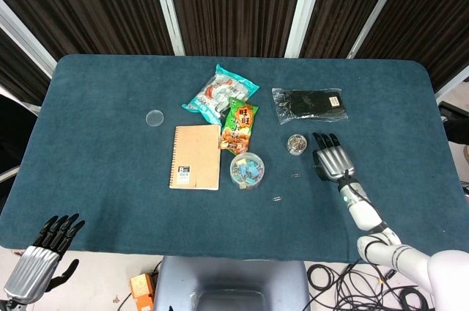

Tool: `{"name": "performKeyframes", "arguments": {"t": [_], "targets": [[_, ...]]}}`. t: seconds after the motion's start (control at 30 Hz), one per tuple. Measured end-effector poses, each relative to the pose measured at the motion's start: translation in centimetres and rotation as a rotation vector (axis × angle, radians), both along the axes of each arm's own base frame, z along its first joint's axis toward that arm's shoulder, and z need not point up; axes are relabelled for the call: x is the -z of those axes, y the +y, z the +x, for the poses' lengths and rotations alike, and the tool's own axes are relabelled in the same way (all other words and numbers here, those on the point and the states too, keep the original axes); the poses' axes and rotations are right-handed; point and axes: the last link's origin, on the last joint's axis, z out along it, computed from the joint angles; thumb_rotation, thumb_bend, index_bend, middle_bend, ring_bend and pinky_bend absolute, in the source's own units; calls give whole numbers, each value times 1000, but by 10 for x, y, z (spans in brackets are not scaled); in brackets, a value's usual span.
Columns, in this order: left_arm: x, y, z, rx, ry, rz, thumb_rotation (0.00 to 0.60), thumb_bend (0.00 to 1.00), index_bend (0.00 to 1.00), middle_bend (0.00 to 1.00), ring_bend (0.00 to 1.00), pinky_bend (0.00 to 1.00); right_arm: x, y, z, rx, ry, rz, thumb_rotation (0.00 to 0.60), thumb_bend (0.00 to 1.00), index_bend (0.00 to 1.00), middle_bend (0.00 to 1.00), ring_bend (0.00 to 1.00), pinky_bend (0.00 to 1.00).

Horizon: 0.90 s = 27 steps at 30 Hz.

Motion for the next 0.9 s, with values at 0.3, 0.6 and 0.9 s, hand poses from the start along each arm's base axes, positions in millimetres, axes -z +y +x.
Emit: {"name": "performKeyframes", "arguments": {"t": [0.3, 0.6, 0.9], "targets": [[-1, -1, -1, -1, 1, 3, 600, 366, 0, 0, 0, 0, -1, 0, -1, 7, -16, -6, 600, 263, 628, 0, 0, 0], [0, -2, 0, 1, -1, 3, 600, 368, 0, 0, 0, 0, -5, 1, 0, 0, -35, -16, 600, 263, 641, 0, 0, 0], [-1, -3, 0, 3, -1, 4, 600, 367, 0, 0, 0, 0, -5, 1, -1, 0, -32, -14, 600, 301, 642, 0, 0, 0]]}}
